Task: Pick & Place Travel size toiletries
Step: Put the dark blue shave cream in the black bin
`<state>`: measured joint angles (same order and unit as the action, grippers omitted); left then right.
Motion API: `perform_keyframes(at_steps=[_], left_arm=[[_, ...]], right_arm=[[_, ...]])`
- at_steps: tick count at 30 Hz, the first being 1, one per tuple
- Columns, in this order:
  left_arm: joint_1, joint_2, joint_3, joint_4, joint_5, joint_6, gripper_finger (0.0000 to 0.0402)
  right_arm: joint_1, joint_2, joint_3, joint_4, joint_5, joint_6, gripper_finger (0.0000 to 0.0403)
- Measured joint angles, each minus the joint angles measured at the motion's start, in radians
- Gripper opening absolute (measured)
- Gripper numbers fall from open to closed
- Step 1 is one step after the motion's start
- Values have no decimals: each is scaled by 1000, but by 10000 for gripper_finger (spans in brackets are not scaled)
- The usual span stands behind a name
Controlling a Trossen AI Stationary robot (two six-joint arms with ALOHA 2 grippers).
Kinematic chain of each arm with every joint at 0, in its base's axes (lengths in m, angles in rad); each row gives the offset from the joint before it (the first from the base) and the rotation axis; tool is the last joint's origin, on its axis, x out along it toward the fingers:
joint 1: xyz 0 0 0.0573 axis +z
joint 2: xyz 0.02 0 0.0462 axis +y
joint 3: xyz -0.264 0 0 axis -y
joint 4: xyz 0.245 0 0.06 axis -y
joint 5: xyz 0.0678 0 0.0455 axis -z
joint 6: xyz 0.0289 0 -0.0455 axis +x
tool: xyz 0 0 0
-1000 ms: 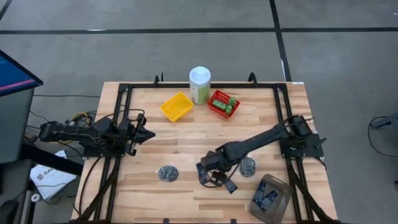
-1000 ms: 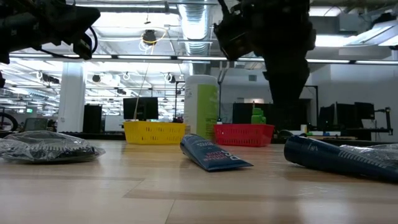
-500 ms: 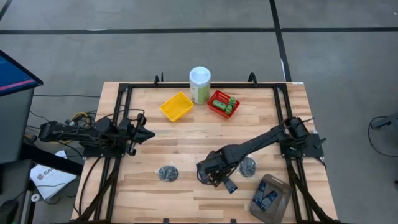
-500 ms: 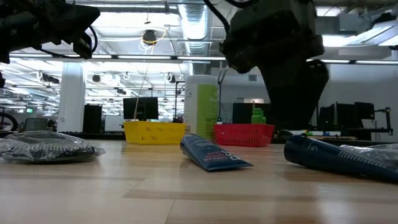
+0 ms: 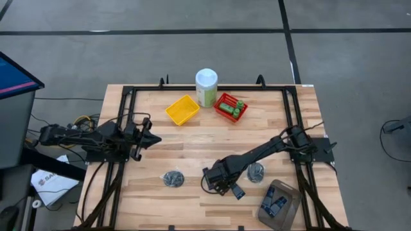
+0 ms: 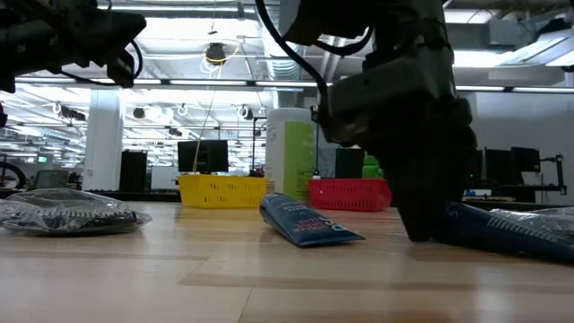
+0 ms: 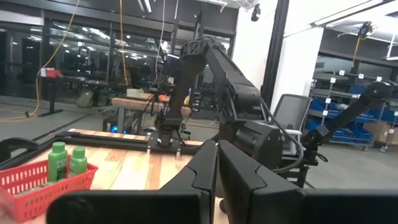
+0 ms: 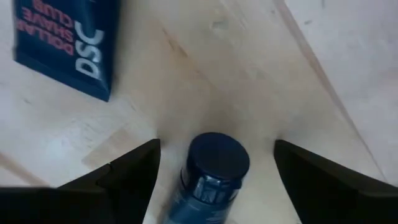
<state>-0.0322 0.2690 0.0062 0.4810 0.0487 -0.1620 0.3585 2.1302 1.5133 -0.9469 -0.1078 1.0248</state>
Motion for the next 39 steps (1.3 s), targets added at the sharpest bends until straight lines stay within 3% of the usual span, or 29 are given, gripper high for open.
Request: perform_keyframes(at_steps=[20,29,35,39], left_arm=[[0,22,0,1,-3,0,11],[0,22,0,8,-3,0,11],[0,26,0,14,-3,0,11],[0,33,0,13,-3,0,11]], right_arm=[[-5,-11,-3,-8,9,-41,127],[-8,-59,-2,2,38,-49,145],[-16,-149,-2,9,85,-54,119],[-21,-227,-2,-42,88,-39,124]])
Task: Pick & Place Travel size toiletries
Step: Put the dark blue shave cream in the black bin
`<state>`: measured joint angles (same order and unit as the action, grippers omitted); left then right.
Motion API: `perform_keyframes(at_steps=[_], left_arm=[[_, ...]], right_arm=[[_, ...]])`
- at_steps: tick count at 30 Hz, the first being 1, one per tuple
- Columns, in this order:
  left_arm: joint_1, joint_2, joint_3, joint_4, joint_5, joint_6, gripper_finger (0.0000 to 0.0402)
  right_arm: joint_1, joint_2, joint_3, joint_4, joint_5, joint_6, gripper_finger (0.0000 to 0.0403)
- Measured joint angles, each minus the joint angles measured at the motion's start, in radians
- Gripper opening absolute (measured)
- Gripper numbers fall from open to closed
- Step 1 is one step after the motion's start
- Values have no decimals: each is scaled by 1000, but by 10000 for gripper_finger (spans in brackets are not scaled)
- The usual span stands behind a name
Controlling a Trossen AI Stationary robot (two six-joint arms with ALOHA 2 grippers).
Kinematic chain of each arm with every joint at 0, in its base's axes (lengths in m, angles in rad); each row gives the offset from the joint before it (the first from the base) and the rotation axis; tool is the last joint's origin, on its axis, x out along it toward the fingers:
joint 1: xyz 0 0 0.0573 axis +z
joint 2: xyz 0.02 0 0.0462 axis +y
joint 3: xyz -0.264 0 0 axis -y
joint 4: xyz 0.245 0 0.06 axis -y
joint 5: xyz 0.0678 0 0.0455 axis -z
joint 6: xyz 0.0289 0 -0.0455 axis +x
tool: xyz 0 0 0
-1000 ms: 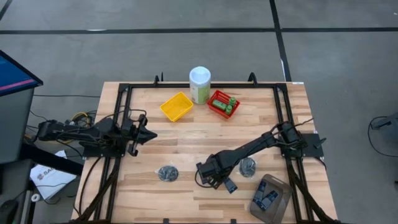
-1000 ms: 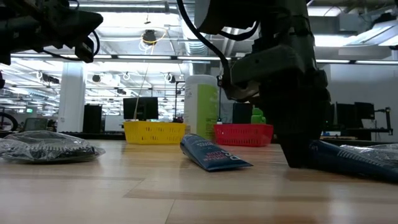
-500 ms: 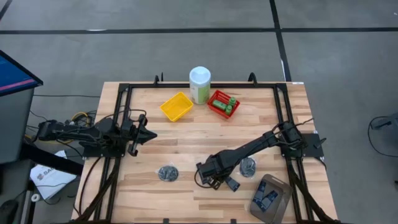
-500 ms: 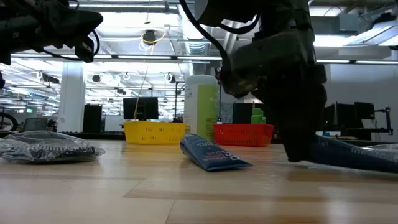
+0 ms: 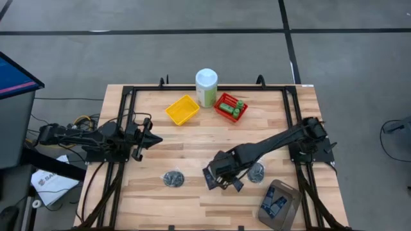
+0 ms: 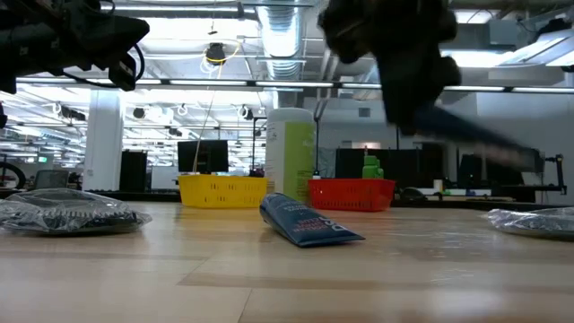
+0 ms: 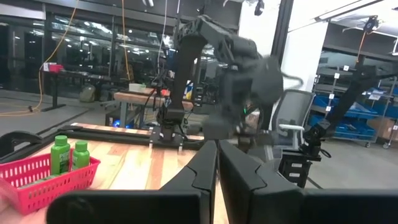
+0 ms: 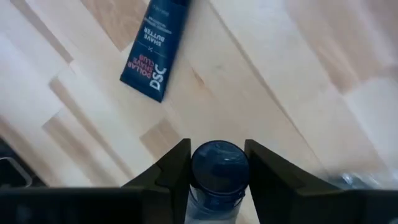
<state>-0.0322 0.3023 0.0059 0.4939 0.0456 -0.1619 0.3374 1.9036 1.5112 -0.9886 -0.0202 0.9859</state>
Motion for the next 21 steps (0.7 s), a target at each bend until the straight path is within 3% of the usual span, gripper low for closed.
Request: perform_keyframes(at_steps=[5,11,21], left_arm=[[0,-11,0,1,1,0,11],[0,-93,0,0,3,0,11],[0,-301,0,19,-1,0,11]], right_arm=[[31,-114,0,-108,43,99,145],[124,-223,1,-237,138,316,117],[293,-231,0,-372,169,607,135]])
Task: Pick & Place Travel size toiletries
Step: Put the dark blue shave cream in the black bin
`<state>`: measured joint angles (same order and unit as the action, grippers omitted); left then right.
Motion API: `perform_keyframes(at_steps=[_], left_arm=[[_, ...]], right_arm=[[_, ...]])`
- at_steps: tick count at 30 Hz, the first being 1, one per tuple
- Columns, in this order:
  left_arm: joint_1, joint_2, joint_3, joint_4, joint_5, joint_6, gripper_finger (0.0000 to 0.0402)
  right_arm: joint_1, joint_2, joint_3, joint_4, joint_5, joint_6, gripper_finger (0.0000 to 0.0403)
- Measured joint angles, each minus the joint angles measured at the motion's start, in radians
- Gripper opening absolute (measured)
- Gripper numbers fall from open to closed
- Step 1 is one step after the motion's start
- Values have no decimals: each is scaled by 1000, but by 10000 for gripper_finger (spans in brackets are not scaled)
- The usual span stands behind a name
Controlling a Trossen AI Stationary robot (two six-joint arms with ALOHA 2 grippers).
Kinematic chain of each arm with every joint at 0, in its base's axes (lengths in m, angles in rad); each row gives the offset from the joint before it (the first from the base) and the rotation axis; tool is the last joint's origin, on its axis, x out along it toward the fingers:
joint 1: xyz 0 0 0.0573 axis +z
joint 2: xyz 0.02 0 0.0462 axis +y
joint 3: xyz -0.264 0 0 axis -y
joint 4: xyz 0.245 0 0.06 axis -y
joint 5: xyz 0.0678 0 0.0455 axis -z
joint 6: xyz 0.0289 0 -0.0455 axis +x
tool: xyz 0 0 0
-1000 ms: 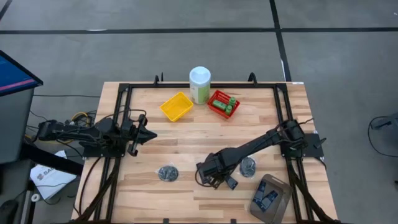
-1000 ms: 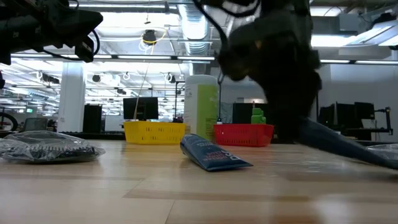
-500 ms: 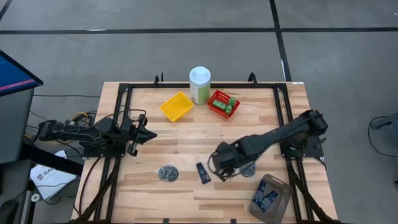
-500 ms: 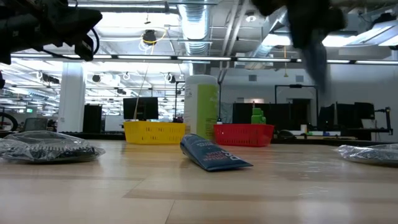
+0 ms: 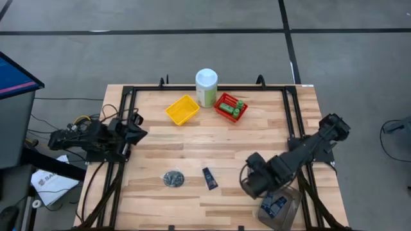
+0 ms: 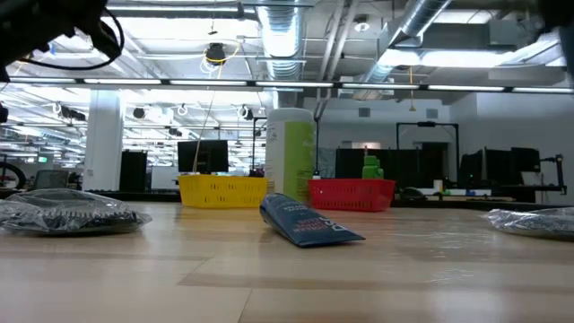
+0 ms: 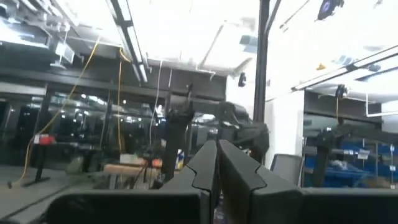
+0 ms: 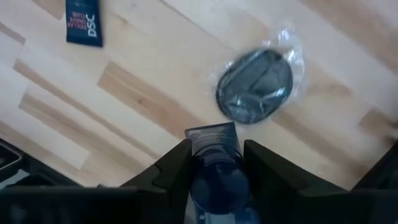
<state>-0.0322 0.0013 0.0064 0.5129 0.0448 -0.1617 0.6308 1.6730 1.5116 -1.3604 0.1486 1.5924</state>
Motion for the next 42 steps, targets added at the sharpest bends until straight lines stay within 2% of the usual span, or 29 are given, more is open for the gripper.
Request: perform_keyframes(at_steps=[5,13,20,27,35,42], left_arm=[[0,-1,0,29,0,0,11],[0,-1,0,35,0,0,11],[0,-1,0,35,0,0,11],[0,-1,0,35,1,0,11],[0,-1,0,35,1,0,11],[0,-1,0,35,1,0,11]], right_arm=[[89,-18,0,2,-12,116,113],[266,-51,0,30,-68,315,135],[381,-40,-3,30,-95,467,113],[381,40,-5,48,-96,507,133],[368,117,-6,84,-130,487,118],[370,114,-5,85,-130,496,157]])
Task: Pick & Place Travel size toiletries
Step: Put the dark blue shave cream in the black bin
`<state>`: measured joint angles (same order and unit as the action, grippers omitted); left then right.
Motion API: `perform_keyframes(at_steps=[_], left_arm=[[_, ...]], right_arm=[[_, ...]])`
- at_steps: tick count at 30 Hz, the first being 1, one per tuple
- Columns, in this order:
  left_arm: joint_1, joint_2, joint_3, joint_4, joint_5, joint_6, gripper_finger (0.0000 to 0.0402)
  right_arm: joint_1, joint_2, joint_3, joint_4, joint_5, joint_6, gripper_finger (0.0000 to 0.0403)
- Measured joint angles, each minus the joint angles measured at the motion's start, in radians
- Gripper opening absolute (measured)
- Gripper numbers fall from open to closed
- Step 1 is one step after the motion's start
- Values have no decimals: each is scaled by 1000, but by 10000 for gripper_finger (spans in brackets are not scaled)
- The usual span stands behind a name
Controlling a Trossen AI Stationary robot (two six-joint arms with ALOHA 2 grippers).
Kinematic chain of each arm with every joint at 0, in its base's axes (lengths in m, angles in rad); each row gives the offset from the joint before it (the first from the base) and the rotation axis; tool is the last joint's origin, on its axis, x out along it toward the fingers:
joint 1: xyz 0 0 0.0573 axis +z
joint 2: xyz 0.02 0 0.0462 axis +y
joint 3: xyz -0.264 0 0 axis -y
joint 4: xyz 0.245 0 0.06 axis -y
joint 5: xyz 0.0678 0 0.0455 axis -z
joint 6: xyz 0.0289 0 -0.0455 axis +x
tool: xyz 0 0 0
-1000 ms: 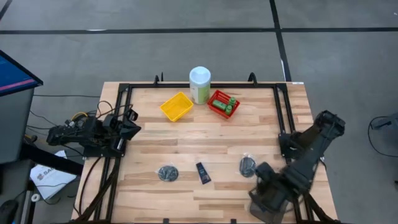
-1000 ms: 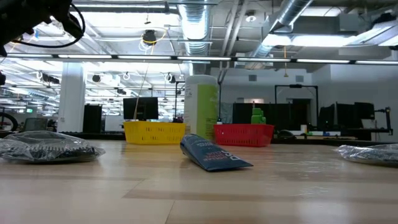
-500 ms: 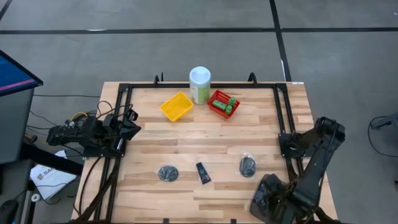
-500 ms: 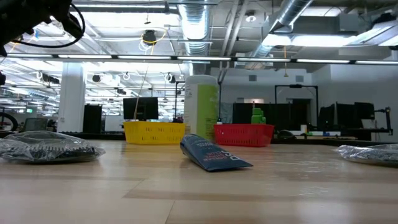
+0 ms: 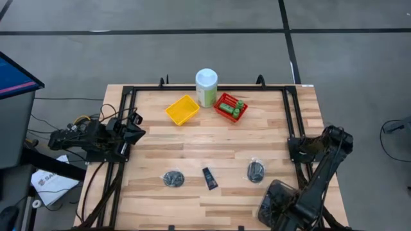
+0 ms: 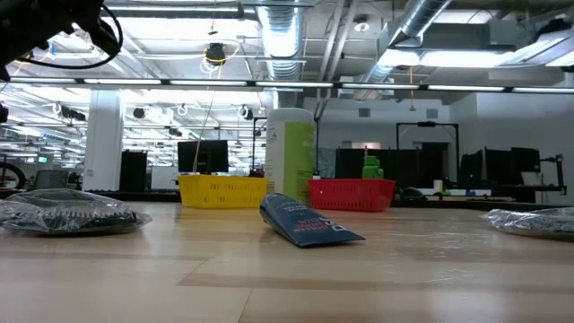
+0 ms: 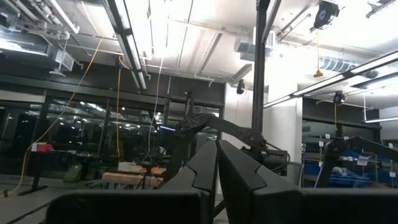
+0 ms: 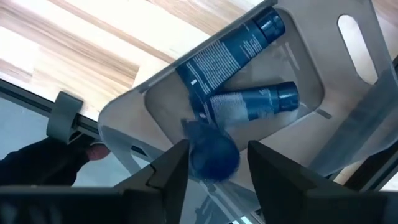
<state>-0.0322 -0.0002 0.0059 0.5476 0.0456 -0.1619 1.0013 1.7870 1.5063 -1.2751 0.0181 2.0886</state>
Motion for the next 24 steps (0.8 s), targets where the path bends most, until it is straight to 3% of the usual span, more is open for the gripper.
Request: perform_keyframes(at_steps=[8,18,24], left_arm=[[0,0,0,1,0,0,11],[0,0,0,2,1,0,11],[0,0,0,3,1,0,11]], right_arm=[[-2,1,0,-12,0,3,177],[-30,1,0,-23,5,0,259],[-71,1,0,-23,4,-53,265]])
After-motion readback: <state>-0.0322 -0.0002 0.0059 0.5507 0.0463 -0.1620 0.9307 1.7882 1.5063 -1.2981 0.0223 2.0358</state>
